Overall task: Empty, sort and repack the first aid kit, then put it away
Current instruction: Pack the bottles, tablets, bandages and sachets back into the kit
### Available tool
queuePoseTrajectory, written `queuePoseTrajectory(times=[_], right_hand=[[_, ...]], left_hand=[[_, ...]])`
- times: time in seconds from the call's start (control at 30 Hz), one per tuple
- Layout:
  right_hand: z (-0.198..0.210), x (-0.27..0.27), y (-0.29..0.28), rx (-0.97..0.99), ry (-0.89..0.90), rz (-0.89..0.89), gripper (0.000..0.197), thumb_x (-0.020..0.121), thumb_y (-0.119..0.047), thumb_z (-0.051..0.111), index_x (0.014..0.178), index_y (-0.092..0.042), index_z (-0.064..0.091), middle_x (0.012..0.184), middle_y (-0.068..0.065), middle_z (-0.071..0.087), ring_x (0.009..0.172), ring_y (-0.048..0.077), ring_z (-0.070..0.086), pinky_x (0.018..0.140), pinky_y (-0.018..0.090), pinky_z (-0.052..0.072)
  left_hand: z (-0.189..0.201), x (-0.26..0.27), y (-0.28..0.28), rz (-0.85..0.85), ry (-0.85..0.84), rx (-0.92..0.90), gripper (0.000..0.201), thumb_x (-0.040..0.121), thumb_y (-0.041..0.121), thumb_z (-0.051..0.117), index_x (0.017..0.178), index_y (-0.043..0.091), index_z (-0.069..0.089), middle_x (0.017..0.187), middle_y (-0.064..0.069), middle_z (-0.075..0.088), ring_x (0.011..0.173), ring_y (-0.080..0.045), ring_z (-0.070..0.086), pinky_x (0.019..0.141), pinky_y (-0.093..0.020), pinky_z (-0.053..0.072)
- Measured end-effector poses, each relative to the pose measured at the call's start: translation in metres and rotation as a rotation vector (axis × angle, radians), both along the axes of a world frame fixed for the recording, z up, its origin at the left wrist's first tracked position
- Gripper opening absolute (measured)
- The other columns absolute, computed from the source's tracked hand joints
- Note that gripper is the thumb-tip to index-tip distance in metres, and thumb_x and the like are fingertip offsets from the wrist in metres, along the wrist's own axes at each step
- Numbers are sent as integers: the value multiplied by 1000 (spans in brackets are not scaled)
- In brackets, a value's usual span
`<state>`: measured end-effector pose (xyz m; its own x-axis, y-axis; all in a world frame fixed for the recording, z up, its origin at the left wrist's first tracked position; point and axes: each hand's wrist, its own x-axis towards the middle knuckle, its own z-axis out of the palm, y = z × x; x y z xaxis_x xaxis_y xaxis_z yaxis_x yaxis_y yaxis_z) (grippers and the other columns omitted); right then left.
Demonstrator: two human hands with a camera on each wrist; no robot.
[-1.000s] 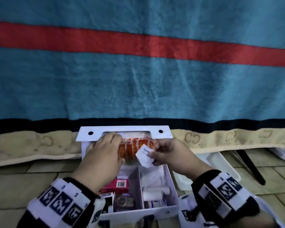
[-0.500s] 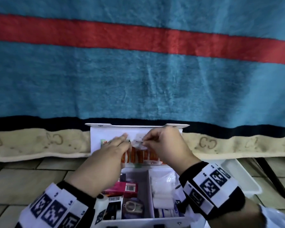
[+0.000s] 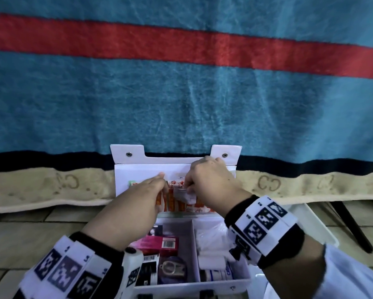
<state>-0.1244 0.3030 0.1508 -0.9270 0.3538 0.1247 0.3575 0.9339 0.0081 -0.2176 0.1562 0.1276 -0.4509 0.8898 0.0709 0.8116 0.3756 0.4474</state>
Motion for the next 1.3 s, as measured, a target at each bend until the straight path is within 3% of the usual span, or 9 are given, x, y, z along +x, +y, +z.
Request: queuePoseTrajectory(times=[0.1,0.27,0.43,0.63,0.77,0.93,1.03,1.2,1.3], right_hand=[[0,-2,-4,102,-40,3,21,87,-21,58,105,-23,69,108,0,66,113,25,47,88,35,31],[4,3,0,-38,45,-35,14,87,-24,61,96,-29,71,101,-3,69,110,20,50,91,36,29],[-9,-2,-7,74,11,-39,17,82,-19,63,93,-26,73,95,-4,68,110,24,42,84,36,24],[-14,2,2,-13,87,18,17,85,-23,62,94,-33,72,102,-9,67,113,17,41,74,30,11],[8,23,4,-246,265,61,18,91,-24,58,101,-23,73,106,-2,68,106,16,55,93,29,37],[29,99,14,-485,444,-12,9,83,-21,69,86,-16,76,80,-10,68,76,-5,59,68,6,40],[15,150,32,-444,269,-203,7,82,-22,71,86,-19,75,75,-13,67,68,-8,59,63,6,41],[-36,215,36,-344,-412,-354,28,84,-35,66,111,-27,67,107,-6,65,101,9,59,83,21,43],[-61,227,26,-391,-487,-320,39,86,-33,63,123,-22,59,121,-1,61,113,16,54,89,24,39]], left_hand=[[-2,2,2,27,35,-26,24,92,11,52,109,27,46,157,12,15,140,-7,28,105,-26,33],[0,6,0,35,40,-44,34,93,14,52,122,28,42,157,15,10,142,-8,23,109,-24,28],[1,10,1,51,50,-85,29,94,16,52,120,25,42,158,15,5,142,-9,23,107,-26,32],[5,13,0,71,48,-105,39,94,24,52,130,25,39,157,16,10,139,-12,29,105,-27,34],[1,8,-1,70,83,-91,54,94,18,50,142,31,29,158,15,8,145,-14,17,116,-39,24],[8,31,3,63,193,-37,58,95,24,49,147,29,23,158,8,14,145,-10,16,118,-34,19],[11,55,6,-40,172,-65,54,96,28,48,146,28,27,156,7,21,142,-12,24,114,-26,20],[-13,89,6,-218,58,-249,36,95,25,50,130,34,50,136,7,49,119,-12,50,98,-29,45],[-28,100,6,-247,69,-298,29,93,18,48,116,31,62,113,10,64,98,-7,59,86,-27,50]])
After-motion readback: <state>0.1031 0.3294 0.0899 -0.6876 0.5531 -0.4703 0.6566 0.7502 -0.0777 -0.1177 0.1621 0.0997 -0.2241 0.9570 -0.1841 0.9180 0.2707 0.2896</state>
